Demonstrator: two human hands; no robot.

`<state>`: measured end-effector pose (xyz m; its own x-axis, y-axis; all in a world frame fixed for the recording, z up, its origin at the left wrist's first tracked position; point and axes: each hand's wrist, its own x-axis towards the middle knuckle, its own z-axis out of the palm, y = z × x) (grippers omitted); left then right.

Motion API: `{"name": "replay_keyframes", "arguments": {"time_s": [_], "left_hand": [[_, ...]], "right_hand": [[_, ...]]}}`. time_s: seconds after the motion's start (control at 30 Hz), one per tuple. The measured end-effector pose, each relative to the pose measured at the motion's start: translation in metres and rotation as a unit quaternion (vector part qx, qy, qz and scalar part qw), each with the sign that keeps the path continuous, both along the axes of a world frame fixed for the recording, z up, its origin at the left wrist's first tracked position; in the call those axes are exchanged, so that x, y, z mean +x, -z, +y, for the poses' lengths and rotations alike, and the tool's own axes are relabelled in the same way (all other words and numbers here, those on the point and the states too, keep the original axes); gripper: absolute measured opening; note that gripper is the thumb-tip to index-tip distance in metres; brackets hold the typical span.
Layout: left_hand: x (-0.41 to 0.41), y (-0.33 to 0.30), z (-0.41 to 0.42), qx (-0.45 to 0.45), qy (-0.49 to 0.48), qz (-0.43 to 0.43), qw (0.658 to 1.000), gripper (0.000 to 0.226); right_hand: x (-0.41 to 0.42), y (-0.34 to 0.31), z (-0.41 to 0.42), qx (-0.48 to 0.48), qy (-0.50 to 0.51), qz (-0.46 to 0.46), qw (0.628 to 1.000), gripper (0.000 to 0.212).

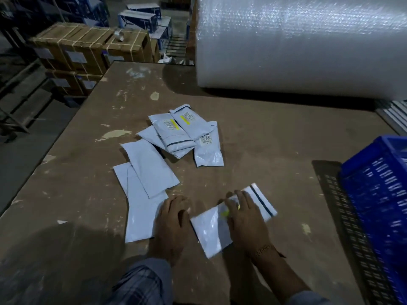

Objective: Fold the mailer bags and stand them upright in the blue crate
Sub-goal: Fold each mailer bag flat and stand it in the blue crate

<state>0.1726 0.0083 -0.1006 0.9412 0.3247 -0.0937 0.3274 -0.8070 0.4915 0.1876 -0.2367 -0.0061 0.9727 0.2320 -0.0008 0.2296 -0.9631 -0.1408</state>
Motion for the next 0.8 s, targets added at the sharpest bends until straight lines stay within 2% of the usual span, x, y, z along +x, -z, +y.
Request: {"name": "replay_keyframes", "arguments": {"time_s": [0.03, 0.07, 0.1, 0.13, 0.2, 0.27, 0.33, 0.4, 0.43, 0.5, 0.6, 0.8], "left_hand": [[-0.001, -0.032, -0.007, -0.064, -0.001, -0.018, 0.998, 0.053], [-0.008, -0.039, -0.006, -0.089, -0.006, 0.009, 0.996, 0.047], [-0.006, -0.037, -0.014, -0.097, 0.004, -0.014, 0.995, 0.044], [-0.009, -0.048, -0.019, -0.089, 0.008, -0.002, 0.996, 0.041], [-0.020, -0.068, -0.034, -0.074, 0.013, -0.063, 0.995, 0.039], [-0.033, -0.081, -0.048, -0.045, 0.049, -0.109, 0.992, 0.034], [-0.038, -0.081, -0.054, -0.006, 0.110, -0.149, 0.983, 0.041], [-0.034, -0.074, -0.062, 0.019, 0.151, -0.142, 0.978, 0.048], [-0.032, -0.073, -0.067, 0.027, 0.174, -0.143, 0.974, 0.051], [-0.029, -0.062, -0.081, 0.053, 0.214, -0.127, 0.967, 0.057], [-0.023, -0.044, -0.088, 0.117, 0.270, -0.090, 0.951, 0.062], [-0.028, -0.039, -0.090, 0.168, 0.287, -0.078, 0.940, 0.064]], "right_hand": [[-0.003, 0.006, -0.004, -0.010, -0.018, 0.038, 0.999, 0.063], [-0.008, 0.011, -0.007, -0.017, -0.031, 0.050, 0.998, 0.074], [-0.013, 0.013, -0.008, -0.024, -0.031, 0.058, 0.998, 0.076], [-0.020, 0.013, -0.008, -0.024, -0.028, 0.064, 0.997, 0.076], [-0.031, 0.014, -0.007, -0.018, -0.007, 0.062, 0.998, 0.074], [-0.042, 0.010, -0.005, 0.015, 0.005, 0.053, 0.998, 0.072], [-0.054, 0.013, -0.006, 0.059, 0.018, 0.031, 0.998, 0.064], [-0.060, 0.015, -0.010, 0.086, 0.061, -0.011, 0.994, 0.060], [-0.060, 0.017, -0.014, 0.070, 0.074, -0.026, 0.994, 0.062], [-0.055, 0.027, -0.023, 0.042, 0.055, -0.022, 0.997, 0.065], [-0.050, 0.047, -0.030, 0.061, 0.017, -0.014, 0.998, 0.061], [-0.047, 0.055, -0.032, 0.046, 0.015, -0.012, 0.999, 0.059]]}}
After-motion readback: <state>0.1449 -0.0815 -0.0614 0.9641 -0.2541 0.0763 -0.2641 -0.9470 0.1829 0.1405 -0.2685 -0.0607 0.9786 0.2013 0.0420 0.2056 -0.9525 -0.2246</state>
